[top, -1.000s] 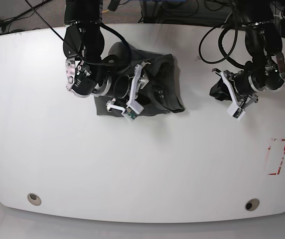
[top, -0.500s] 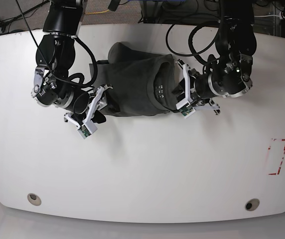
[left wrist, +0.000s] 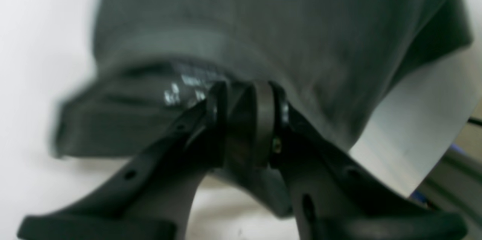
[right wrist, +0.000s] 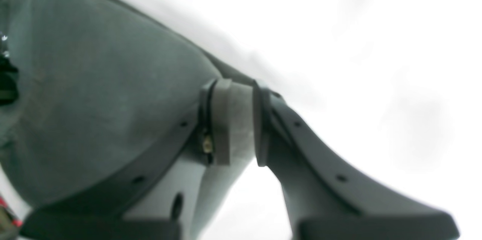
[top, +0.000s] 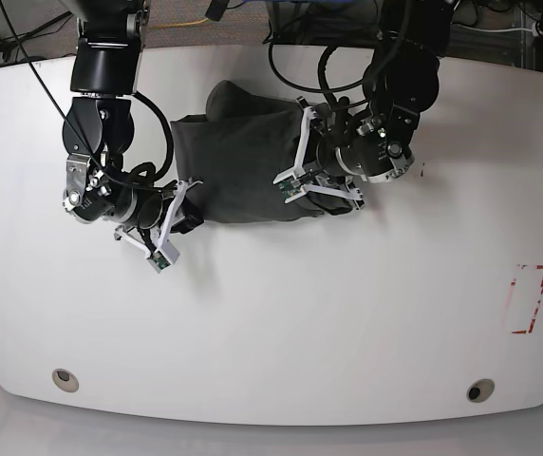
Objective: Fold the T-shirt properly
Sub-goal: 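Grasp the folded bundle with both grippers and rotate it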
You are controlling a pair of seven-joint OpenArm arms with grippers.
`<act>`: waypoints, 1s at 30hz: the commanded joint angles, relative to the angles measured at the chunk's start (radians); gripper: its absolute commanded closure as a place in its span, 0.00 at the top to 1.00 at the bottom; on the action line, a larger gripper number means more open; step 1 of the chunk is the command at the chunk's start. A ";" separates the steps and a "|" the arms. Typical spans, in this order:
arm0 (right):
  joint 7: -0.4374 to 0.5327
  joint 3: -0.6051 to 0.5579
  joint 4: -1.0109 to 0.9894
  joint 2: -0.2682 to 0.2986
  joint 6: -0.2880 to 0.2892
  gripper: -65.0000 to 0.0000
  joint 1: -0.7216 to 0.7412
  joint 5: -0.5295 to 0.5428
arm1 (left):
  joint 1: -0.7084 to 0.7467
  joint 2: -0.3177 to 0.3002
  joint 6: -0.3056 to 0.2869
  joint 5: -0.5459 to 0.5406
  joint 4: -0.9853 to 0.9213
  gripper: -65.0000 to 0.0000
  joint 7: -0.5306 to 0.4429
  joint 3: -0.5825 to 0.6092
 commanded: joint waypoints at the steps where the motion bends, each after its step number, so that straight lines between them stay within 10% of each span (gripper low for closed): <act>1: 0.020 -0.013 0.016 0.009 0.001 0.13 0.011 -0.058 | -0.016 -0.023 -0.001 -0.006 -0.007 0.16 -0.010 -0.028; 30: -0.002 -0.099 0.292 -0.082 0.001 0.13 -0.087 -0.158 | -0.309 -0.209 -0.001 -0.005 -0.271 0.16 -0.290 -0.127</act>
